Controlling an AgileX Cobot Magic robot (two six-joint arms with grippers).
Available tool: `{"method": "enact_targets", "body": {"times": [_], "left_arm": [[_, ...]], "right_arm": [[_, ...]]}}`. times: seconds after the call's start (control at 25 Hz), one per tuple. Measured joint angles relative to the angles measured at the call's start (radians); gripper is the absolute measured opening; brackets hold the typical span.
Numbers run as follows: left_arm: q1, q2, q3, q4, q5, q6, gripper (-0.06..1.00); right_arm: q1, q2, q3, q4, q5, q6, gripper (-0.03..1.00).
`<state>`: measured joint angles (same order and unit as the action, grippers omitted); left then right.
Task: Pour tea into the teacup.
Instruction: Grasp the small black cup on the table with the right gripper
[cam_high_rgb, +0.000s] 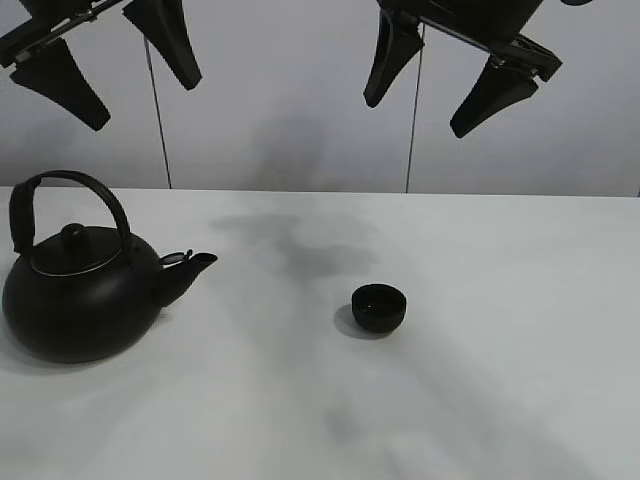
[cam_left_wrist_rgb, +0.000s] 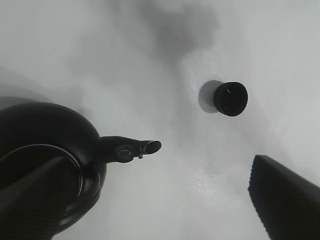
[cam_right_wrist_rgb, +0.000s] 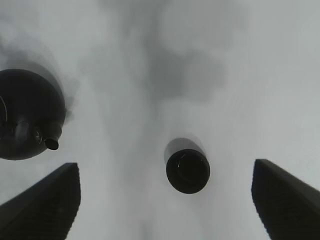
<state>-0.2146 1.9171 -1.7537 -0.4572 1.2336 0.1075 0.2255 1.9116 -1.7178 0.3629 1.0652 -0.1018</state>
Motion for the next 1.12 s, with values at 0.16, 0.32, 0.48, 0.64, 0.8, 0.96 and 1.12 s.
{"method": "enact_targets", "body": {"times": [0.16, 0.32, 0.48, 0.64, 0.8, 0.96, 1.12], "left_arm": [[0.000, 0.000, 0.000, 0.000, 0.000, 0.000, 0.69], [0.000, 0.000, 0.000, 0.001, 0.000, 0.000, 0.69], [0.000, 0.000, 0.000, 0.001, 0.000, 0.000, 0.69], [0.000, 0.000, 0.000, 0.001, 0.000, 0.000, 0.69], [0.000, 0.000, 0.000, 0.001, 0.000, 0.000, 0.69], [0.000, 0.000, 0.000, 0.001, 0.000, 0.000, 0.69], [0.000, 0.000, 0.000, 0.001, 0.000, 0.000, 0.69]], "right_arm": [[0.000, 0.000, 0.000, -0.011, 0.000, -0.003, 0.64], [0.000, 0.000, 0.000, -0.015, 0.001, -0.078, 0.64], [0.039, 0.008, 0.000, -0.095, 0.012, -0.221, 0.64], [0.144, 0.058, 0.000, -0.226, 0.052, -0.284, 0.64], [0.254, 0.113, 0.048, -0.374, -0.011, -0.231, 0.64], [0.293, 0.122, 0.163, -0.430, -0.131, -0.149, 0.64], [0.293, 0.122, 0.297, -0.444, -0.240, -0.112, 0.64]]}}
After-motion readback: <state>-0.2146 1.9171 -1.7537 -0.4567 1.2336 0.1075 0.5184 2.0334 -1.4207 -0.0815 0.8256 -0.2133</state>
